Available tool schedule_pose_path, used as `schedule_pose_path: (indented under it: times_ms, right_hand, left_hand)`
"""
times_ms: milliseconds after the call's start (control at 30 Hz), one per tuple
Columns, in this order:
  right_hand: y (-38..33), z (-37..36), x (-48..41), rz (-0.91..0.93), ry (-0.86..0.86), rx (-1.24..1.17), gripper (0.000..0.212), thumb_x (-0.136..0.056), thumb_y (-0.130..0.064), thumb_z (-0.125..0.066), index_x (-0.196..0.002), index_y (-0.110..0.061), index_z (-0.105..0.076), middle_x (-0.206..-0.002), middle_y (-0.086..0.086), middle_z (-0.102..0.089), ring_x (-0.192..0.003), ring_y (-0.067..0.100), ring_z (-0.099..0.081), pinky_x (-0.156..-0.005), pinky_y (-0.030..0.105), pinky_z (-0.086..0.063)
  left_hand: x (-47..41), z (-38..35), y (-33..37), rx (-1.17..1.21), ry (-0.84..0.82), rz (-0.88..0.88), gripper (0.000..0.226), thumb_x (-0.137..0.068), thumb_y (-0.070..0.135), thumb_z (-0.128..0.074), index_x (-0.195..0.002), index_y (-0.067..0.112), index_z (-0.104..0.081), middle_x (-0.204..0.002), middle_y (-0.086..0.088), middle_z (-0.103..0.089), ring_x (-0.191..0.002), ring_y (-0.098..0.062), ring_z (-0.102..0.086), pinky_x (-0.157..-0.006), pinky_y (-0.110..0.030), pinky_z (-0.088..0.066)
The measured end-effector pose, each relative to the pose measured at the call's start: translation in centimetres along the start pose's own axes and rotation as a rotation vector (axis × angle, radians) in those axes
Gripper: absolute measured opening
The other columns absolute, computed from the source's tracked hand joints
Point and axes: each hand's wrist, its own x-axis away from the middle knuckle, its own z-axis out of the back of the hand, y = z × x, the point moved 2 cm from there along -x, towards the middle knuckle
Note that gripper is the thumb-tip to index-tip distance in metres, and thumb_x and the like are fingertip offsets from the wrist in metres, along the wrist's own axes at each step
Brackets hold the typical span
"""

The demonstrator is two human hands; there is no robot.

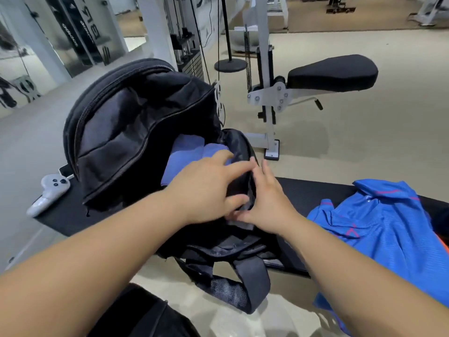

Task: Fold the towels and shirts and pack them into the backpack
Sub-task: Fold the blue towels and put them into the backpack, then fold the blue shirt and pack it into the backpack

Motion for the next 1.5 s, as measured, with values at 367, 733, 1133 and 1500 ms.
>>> schedule_pose_path:
  times_ms: [367,733,1133,1500]
  right_hand:
    - [-4.3,-4.9,-5.2,-0.041,-0.115,-0.102,0.161,-0.043,-0.063,-0.094,-0.138,-0.057,0.036,-0.168,0.0,0.015,-0.152,0.04,0.012,-0.121,0.058,-0.014]
    - [-10.3,-9.7,-9.4,0.059,-0.136,0.231,0.125,-0.077,-0.066,-0.072,-0.151,-0.044,0.026,-0.168,0.002,0.01,-0.154,0.036,0.005,-0.119,0.065,-0.016]
    - [5.6,-0.5,-0.8,-0.02,0.053,0.271,0.082,-0.088,-0.072,-0.051,-0.157,-0.037,-0.022,-0.169,0.004,0.004,-0.155,0.027,0.004,-0.124,0.05,-0.013]
    - [21.0,8.2,13.1,-0.473,0.293,0.549,0.071,-0.09,-0.074,-0.039,-0.149,-0.034,-0.04,-0.166,0.008,-0.018,-0.152,0.037,-0.008,-0.12,0.062,-0.005]
  left_hand:
    - [1.6,-1.4,-4.6,-0.449,-0.049,0.208,0.105,-0.079,0.037,-0.076,-0.15,0.039,0.001,-0.108,-0.002,-0.043,-0.064,-0.025,-0.054,-0.047,-0.033,-0.038]
    - [3.6,-0.5,-13.3,-0.495,-0.057,0.382,0.08,-0.084,0.038,-0.067,-0.146,0.042,-0.016,-0.096,-0.003,-0.041,-0.055,-0.023,-0.042,-0.051,-0.032,-0.043]
    - [-3.6,-4.5,1.7,-0.421,0.058,0.136,0.068,-0.082,0.069,-0.053,-0.137,0.03,-0.042,-0.138,-0.008,-0.041,-0.118,-0.034,-0.045,-0.093,-0.05,-0.037]
    - [-9.3,-15.1,19.2,-0.02,-0.15,-0.105,0.066,-0.092,0.059,-0.05,-0.147,0.026,-0.035,-0.143,-0.002,-0.044,-0.124,-0.03,-0.046,-0.096,-0.046,-0.042]
